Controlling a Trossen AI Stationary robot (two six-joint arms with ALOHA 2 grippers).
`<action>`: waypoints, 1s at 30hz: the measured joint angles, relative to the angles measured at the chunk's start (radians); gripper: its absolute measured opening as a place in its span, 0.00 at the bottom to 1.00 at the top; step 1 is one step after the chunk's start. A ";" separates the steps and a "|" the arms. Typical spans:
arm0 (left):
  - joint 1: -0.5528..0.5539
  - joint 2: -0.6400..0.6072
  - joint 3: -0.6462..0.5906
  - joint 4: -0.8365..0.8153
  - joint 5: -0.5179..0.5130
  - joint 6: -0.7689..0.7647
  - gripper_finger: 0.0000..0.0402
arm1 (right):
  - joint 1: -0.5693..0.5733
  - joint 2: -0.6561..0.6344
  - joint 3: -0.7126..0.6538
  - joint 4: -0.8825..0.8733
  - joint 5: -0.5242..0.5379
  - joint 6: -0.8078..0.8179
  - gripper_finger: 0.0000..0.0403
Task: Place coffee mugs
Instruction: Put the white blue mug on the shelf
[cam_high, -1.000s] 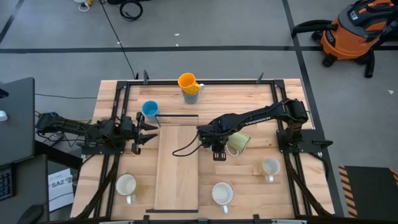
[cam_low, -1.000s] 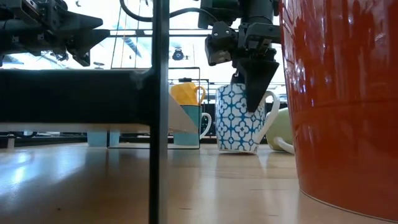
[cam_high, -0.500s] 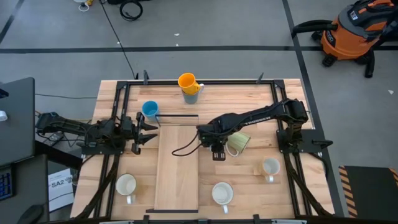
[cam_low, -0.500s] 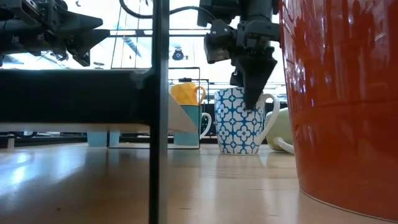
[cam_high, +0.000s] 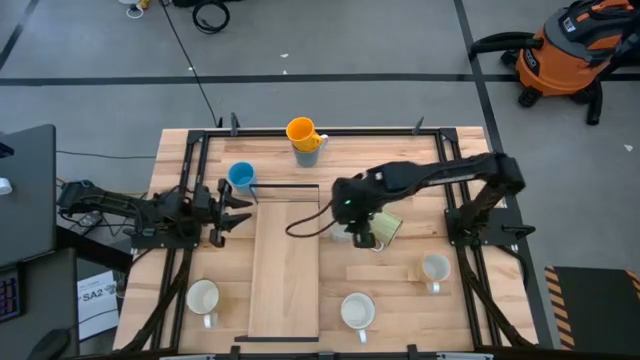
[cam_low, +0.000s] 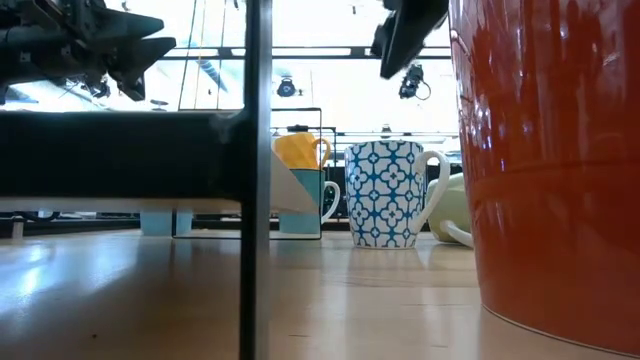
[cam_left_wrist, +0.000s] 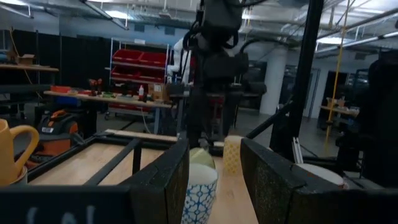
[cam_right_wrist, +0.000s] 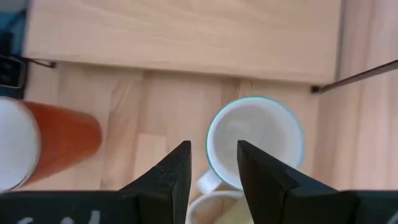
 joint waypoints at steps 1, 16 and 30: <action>0.000 0.001 0.000 0.010 0.000 0.000 0.38 | 0.000 -0.025 -0.002 0.003 0.001 -0.008 0.33; 0.000 0.371 0.307 -0.005 0.018 0.072 0.37 | -0.076 -0.451 -0.395 0.192 0.048 0.059 0.33; 0.000 0.933 0.908 -0.387 0.061 0.117 0.37 | -0.156 -0.668 -0.592 0.221 0.048 0.088 0.34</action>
